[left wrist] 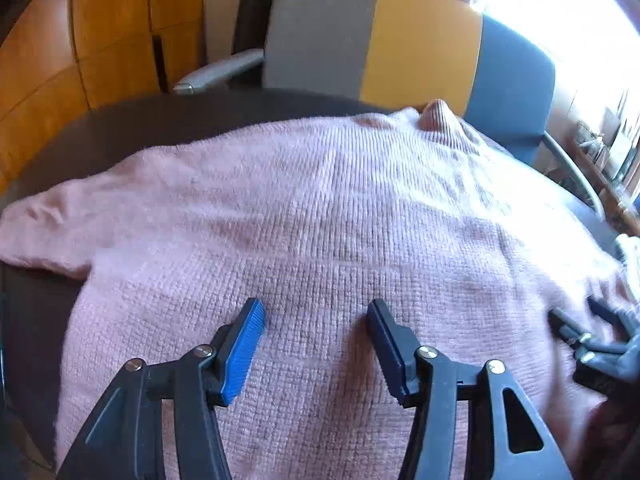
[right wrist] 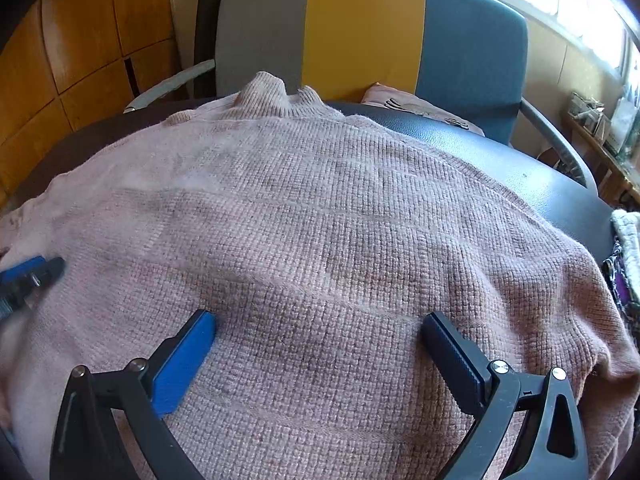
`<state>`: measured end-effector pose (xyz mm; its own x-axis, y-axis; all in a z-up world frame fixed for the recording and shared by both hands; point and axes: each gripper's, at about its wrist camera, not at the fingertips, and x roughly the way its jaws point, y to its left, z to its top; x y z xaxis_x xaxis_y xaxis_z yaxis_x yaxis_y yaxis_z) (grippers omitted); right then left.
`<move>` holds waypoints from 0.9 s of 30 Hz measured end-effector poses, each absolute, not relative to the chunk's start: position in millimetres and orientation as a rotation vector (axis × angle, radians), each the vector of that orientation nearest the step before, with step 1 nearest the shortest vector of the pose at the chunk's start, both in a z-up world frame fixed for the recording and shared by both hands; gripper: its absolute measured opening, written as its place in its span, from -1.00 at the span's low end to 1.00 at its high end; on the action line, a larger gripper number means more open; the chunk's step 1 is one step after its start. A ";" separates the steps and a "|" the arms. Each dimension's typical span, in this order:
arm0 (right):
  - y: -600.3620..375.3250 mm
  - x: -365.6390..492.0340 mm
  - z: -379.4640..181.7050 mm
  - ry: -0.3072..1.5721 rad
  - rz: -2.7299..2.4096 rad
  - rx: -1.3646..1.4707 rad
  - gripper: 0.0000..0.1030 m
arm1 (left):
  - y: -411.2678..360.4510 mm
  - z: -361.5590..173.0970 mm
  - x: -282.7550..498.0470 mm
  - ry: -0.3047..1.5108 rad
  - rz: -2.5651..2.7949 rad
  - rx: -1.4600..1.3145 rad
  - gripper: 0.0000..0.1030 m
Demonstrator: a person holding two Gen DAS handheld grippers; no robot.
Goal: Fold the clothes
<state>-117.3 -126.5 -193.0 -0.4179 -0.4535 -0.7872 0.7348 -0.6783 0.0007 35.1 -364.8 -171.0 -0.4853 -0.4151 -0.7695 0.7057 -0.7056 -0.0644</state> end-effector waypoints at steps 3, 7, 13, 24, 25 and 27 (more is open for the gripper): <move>-125.8 -117.7 -194.5 0.433 -2.113 1.039 1.00 | -370.0 -176.7 39.9 0.534 -2.221 0.974 0.22; -124.9 -118.2 -196.1 0.404 -2.099 1.047 1.00 | -369.3 -178.3 39.1 0.509 -2.228 0.966 0.31; -128.2 -117.1 -196.6 0.413 -2.097 1.063 1.00 | -366.1 -178.2 36.3 0.491 -2.231 0.961 0.34; -131.4 -116.8 -198.1 0.424 -2.115 1.050 1.00 | -372.7 -182.3 27.5 0.488 -2.236 0.956 0.36; -133.3 -116.4 -198.3 0.436 -2.119 1.045 1.00 | -372.6 -183.0 25.8 0.486 -2.236 0.955 0.36; -134.9 -114.4 -198.3 0.447 -2.130 1.036 1.00 | -371.8 -183.5 24.2 0.482 -2.235 0.955 0.37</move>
